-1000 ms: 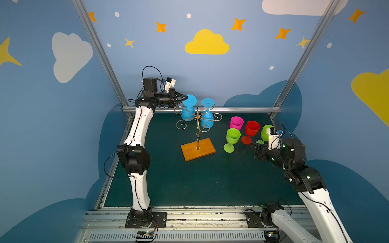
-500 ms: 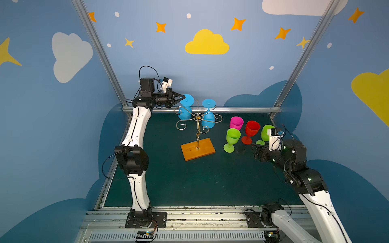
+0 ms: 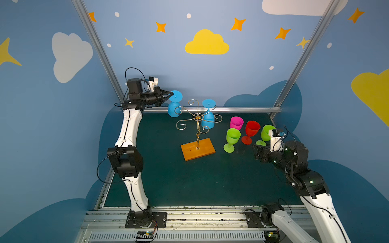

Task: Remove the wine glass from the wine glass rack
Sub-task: 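Lift the blue glass off the rack hook with the left gripper while the right rises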

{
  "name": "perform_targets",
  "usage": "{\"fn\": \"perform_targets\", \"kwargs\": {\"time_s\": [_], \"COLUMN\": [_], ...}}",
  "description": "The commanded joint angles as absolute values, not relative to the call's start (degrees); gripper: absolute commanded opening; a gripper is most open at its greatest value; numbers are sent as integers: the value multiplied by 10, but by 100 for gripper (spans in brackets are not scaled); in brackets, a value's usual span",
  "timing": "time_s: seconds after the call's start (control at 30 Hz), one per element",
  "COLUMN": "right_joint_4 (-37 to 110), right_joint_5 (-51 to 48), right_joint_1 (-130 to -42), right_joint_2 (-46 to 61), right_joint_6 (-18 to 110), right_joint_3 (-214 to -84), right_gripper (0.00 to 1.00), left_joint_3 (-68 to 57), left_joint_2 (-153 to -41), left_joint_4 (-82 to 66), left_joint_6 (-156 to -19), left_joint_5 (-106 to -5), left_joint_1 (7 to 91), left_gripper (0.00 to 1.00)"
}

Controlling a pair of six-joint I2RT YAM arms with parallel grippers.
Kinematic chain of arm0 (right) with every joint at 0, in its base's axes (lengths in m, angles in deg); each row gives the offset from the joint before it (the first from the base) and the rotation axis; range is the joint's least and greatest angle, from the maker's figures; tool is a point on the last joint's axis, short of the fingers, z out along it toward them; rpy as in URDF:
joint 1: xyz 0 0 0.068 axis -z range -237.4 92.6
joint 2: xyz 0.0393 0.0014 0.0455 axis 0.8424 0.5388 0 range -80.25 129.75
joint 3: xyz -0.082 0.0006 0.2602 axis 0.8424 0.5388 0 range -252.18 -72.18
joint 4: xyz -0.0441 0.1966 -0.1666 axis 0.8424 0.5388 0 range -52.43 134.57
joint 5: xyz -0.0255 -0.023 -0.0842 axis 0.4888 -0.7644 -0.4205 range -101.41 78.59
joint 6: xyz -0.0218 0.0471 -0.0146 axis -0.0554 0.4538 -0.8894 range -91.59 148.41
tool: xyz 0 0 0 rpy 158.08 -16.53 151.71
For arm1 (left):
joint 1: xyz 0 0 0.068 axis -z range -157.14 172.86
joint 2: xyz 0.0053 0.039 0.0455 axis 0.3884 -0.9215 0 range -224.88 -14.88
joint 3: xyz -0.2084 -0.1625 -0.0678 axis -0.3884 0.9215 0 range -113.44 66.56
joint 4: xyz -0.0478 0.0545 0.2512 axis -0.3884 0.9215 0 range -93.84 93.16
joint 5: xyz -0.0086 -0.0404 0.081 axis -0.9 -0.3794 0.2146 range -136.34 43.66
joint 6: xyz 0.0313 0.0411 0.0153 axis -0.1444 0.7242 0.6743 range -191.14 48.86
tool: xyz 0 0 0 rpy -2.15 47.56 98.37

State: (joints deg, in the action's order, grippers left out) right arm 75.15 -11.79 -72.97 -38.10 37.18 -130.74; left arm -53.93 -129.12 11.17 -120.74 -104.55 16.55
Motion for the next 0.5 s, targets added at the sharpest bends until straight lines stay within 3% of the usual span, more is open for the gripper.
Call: {"fn": "perform_targets", "kwargs": {"time_s": [0.0,0.47], "right_joint_4": [738,601], "right_joint_5": [-109,26], "right_joint_1": [-728,-729], "right_joint_2": [-386,-372], "right_joint_6": [364,333], "right_joint_3": [-1317,-1330], "right_gripper": [78,79], "left_joint_3": [-503,-461], "left_joint_2": [-1249,-1188], "left_joint_4": [-82,-333], "left_joint_6": [-1334,-1544], "left_joint_5": [-1061,-1093], "left_joint_1": [133,112], "left_gripper": [3,3]}}
